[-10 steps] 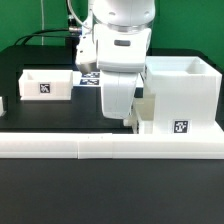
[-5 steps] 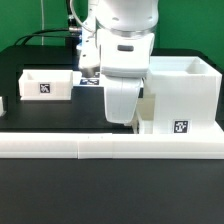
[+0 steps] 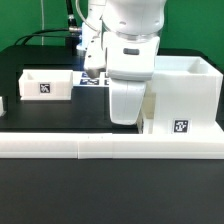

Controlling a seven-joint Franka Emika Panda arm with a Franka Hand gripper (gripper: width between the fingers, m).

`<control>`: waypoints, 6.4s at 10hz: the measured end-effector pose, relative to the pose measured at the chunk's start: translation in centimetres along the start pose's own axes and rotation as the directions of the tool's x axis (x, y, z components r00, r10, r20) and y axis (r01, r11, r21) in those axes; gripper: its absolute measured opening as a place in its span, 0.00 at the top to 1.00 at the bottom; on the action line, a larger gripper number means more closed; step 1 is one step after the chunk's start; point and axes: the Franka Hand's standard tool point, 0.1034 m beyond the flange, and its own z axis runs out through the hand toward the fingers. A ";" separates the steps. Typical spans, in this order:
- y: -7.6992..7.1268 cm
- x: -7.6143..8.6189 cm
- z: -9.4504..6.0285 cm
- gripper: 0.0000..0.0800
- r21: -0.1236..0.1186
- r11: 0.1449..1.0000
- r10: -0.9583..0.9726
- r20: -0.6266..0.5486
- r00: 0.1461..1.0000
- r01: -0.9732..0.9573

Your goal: Assemble drawer

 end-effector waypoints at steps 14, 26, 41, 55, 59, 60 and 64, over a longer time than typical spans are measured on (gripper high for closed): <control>-4.2 -8.5 -3.3 0.19 -0.247 0.963 0.084 -0.088 0.993 -0.103; -11.3 -10.3 -1.5 0.19 -0.195 0.608 0.716 -0.285 0.638 -0.769; -15.5 -10.2 8.1 0.19 -0.006 0.197 0.922 -0.338 0.187 -0.980; -15.3 -10.0 8.3 0.95 -0.016 0.212 0.916 -0.346 0.204 -0.977; -14.7 -9.5 7.4 0.95 -0.023 0.238 0.910 -0.344 0.231 -0.971; -14.0 -8.8 6.4 0.95 -0.037 0.268 0.899 -0.350 0.263 -0.963; -11.0 -5.7 3.0 0.95 -0.049 0.374 0.872 -0.323 0.369 -0.926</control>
Offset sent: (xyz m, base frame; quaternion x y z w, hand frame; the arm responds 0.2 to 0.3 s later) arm 0.0000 -0.0258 0.0013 -0.0020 -0.0181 -0.0585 0.9981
